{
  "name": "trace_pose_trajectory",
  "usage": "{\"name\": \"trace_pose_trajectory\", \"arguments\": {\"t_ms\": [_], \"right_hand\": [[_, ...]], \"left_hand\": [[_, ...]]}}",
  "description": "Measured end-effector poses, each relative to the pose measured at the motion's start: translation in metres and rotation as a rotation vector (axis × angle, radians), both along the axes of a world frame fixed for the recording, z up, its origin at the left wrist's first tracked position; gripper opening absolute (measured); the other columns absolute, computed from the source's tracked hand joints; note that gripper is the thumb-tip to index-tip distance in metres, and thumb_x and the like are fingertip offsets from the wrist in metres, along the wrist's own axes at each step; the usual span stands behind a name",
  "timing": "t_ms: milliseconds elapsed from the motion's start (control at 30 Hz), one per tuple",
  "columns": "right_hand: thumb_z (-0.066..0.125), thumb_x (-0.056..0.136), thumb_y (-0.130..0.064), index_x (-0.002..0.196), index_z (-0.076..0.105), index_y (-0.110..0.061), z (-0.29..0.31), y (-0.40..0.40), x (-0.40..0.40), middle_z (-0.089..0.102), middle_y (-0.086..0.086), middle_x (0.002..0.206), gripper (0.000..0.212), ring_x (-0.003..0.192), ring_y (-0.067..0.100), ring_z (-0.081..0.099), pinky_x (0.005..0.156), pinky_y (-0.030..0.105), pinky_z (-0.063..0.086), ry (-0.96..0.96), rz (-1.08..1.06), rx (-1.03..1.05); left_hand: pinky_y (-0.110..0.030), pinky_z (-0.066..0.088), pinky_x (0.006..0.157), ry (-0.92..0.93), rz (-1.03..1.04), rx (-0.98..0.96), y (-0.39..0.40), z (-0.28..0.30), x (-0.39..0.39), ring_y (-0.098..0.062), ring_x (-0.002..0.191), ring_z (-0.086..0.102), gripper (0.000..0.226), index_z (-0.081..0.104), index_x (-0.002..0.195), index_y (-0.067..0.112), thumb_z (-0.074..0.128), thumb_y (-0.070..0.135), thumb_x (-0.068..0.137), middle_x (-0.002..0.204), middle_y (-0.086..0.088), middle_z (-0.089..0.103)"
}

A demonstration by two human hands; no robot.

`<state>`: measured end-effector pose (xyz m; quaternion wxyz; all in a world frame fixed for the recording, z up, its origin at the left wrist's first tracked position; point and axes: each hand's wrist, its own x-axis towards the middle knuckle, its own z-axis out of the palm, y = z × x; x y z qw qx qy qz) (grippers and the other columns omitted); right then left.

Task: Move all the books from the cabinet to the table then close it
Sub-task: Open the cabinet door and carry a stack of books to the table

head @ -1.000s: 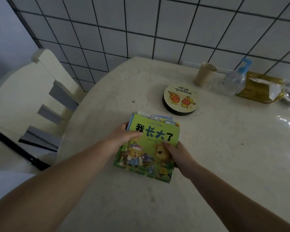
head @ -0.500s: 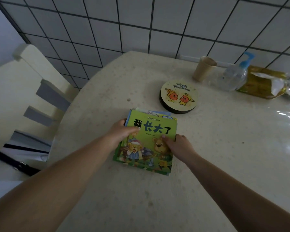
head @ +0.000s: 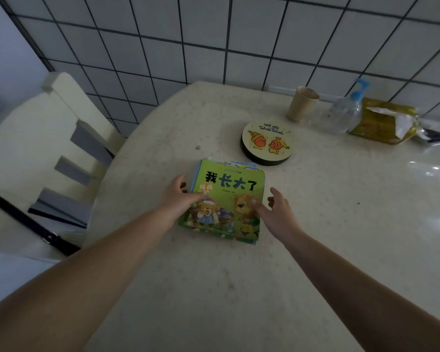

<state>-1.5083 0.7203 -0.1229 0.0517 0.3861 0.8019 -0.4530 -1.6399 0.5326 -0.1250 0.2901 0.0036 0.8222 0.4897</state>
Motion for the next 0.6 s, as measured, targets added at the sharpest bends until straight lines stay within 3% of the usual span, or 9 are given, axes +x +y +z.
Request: {"name": "trace_pose_trajectory", "arguments": {"t_ms": [167,300,400,533,600], "right_hand": [[0.057,0.090,-0.033,0.146,0.026,-0.015,0.014,-0.030,0.030,0.041,0.008,0.144,0.066,0.131,0.022,0.042,0.104,0.040,0.039,0.132,-0.016,0.075],[0.061,0.087,-0.027,0.139,0.040,-0.017,0.016,-0.063,0.055,0.049,0.007,0.133,0.057,0.123,0.024,0.050,0.102,0.042,0.042,0.170,0.035,0.070],[0.060,0.087,-0.027,0.138,0.041,-0.014,0.016,-0.087,0.073,0.048,0.008,0.133,0.056,0.122,0.022,0.051,0.102,0.039,0.042,0.158,0.064,0.068],[0.060,0.089,-0.026,0.136,0.044,-0.014,0.015,-0.116,0.092,0.050,0.006,0.135,0.051,0.118,0.016,0.053,0.094,0.026,0.040,0.159,0.093,0.042],[0.059,0.089,-0.027,0.135,0.045,-0.016,0.015,-0.126,0.100,0.050,0.004,0.136,0.050,0.118,0.014,0.053,0.093,0.025,0.039,0.147,0.098,0.022]], "left_hand": [[-0.041,0.045,0.100,0.074,-0.012,0.037,-0.026,0.015,0.027,-0.026,0.121,0.050,0.073,0.036,0.142,0.011,0.074,0.013,0.079,0.139,-0.013,0.047],[-0.029,0.045,0.082,0.086,0.000,0.115,-0.044,0.019,0.055,-0.017,0.098,0.056,0.059,0.043,0.135,0.004,0.069,0.004,0.082,0.126,-0.012,0.054],[-0.016,0.045,0.063,0.077,0.026,0.169,-0.059,0.016,0.077,-0.006,0.078,0.055,0.047,0.051,0.125,0.002,0.067,-0.001,0.081,0.116,-0.014,0.059],[-0.014,0.045,0.056,-0.007,0.025,0.199,-0.087,0.008,0.109,-0.004,0.075,0.056,0.042,0.055,0.122,0.007,0.068,0.006,0.083,0.107,-0.006,0.061],[-0.012,0.046,0.061,-0.041,0.022,0.214,-0.098,0.007,0.125,-0.007,0.082,0.059,0.042,0.054,0.124,0.010,0.067,0.007,0.085,0.109,-0.003,0.062]]}}
